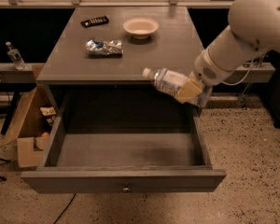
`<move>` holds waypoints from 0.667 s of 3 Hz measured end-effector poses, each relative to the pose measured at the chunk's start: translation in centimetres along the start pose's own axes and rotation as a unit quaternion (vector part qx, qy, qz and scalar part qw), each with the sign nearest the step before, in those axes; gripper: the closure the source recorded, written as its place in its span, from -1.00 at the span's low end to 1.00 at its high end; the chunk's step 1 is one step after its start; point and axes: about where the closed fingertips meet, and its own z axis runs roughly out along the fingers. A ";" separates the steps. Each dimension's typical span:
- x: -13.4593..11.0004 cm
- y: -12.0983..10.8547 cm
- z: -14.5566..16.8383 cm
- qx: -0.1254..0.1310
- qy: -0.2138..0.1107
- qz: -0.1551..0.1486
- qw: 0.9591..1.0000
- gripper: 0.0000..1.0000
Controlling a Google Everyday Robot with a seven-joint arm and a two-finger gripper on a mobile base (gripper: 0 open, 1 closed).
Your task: Pick blue plastic bottle from top drawer and place on counter
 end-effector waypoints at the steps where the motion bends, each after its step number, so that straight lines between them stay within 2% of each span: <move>1: -2.0 -4.8 -2.6 0.021 -0.007 0.043 0.999 1.00; 2: -4.3 -9.1 -3.1 0.033 -0.030 0.091 0.995 1.00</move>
Offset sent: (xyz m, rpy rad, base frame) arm 0.1596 -0.0406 0.0752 0.1746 -0.0377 -0.3344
